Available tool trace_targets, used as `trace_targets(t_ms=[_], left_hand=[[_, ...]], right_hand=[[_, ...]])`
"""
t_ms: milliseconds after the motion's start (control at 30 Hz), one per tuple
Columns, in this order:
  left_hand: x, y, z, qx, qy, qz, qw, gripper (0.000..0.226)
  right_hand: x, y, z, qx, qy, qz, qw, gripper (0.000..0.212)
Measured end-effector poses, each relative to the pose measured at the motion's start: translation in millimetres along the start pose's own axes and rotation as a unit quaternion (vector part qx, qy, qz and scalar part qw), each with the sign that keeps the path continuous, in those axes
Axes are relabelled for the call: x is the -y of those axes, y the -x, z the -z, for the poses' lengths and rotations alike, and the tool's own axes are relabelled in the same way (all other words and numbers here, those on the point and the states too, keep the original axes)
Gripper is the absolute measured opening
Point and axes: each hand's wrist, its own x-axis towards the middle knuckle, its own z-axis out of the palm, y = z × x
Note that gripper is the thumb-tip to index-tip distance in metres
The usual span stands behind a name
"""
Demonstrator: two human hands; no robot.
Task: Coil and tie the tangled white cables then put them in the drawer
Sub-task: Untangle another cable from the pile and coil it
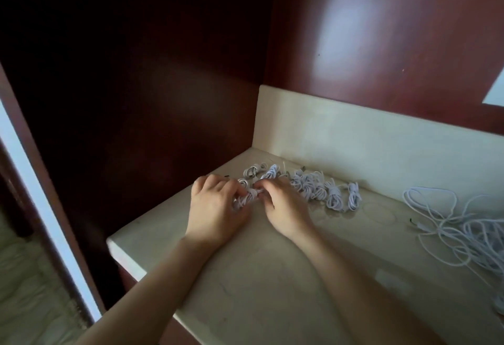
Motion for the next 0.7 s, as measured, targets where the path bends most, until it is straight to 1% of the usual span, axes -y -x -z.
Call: trace_targets(t_ms=[100,233,333,433,567,633,700], left_hand=[[3,2,-5,0.042,-0.025,0.028,0.998,0.018],[5,3,-6,0.058,-0.044,0.089,0.993,0.024],[5,2,-7,0.059,-0.048,0.1,0.992,0.023],[4,2,-6,0.05,-0.043,0.07,0.995,0.019],[-7,2,1,0.041,-0.005,-0.012,0.999,0.011],[-15,4,3,0.065,0.027,-0.051,0.996,0.012],[-30,3,2,0.108,0.067,-0.07,0.989,0.019]], right_hand=[[-5,-3,-10,-0.004,0.011,0.028,1.0,0.023],[-12,-6,-15,-0.017,0.03,0.052,0.998,0.026],[-11,-4,-15,-0.017,0.024,0.044,0.999,0.033],[-9,-3,-13,-0.028,0.019,0.025,0.999,0.035],[-6,11,-4,-0.025,0.047,0.009,0.999,0.031],[-6,29,6,-0.001,0.057,0.003,0.998,0.034],[-10,50,24,0.018,0.071,-0.009,0.997,0.04]])
